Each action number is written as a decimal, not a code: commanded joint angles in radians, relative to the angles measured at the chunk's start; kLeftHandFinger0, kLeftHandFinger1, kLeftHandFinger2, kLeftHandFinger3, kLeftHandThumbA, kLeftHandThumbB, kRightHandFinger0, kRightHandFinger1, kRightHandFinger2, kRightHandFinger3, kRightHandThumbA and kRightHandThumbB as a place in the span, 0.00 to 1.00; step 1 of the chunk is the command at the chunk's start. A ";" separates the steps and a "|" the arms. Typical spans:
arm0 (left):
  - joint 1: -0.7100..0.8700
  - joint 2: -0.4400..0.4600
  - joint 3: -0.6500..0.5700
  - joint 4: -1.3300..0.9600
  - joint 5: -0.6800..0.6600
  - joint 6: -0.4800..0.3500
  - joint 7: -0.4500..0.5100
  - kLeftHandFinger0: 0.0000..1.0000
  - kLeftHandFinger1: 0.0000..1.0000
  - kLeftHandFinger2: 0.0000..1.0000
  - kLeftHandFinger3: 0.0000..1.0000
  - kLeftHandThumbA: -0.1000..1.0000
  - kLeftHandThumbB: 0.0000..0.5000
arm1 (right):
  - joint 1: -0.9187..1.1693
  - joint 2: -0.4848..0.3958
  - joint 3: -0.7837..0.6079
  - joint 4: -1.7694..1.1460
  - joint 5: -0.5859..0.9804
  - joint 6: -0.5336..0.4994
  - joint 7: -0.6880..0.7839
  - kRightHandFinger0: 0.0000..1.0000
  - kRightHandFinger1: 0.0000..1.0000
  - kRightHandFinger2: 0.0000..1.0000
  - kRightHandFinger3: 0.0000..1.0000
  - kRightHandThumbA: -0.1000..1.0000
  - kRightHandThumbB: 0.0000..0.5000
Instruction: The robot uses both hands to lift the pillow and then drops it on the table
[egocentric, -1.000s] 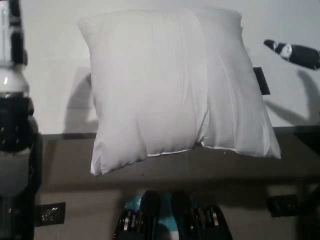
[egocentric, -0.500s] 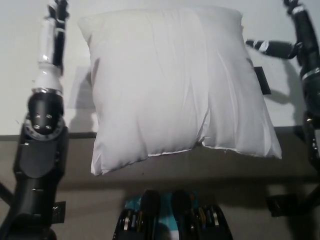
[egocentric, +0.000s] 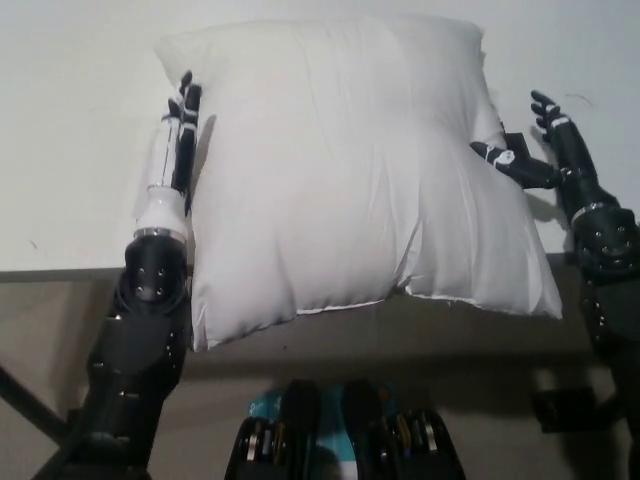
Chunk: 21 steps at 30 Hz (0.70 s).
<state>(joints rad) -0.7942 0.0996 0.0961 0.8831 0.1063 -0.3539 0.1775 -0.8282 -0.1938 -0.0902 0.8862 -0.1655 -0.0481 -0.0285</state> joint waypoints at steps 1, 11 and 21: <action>-0.019 -0.011 0.000 0.044 -0.022 -0.058 0.017 1.00 1.00 1.00 1.00 1.00 0.34 | -0.037 0.017 -0.010 0.066 0.050 -0.109 -0.027 1.00 1.00 1.00 1.00 1.00 0.46; 0.002 -0.074 -0.004 0.071 -0.033 -0.057 0.041 1.00 1.00 1.00 1.00 1.00 0.25 | -0.039 0.064 0.032 0.126 0.050 -0.116 -0.018 1.00 1.00 1.00 1.00 1.00 0.44; -0.078 -0.169 0.007 0.170 -0.085 -0.041 0.045 1.00 1.00 1.00 1.00 1.00 0.31 | -0.066 0.152 0.040 0.085 0.135 -0.028 0.096 1.00 1.00 1.00 1.00 1.00 0.64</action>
<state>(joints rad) -0.8055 0.0060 0.1227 1.0273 0.0338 -0.3831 0.2251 -0.8361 -0.0996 -0.0792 0.9858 -0.0732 -0.1466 -0.0327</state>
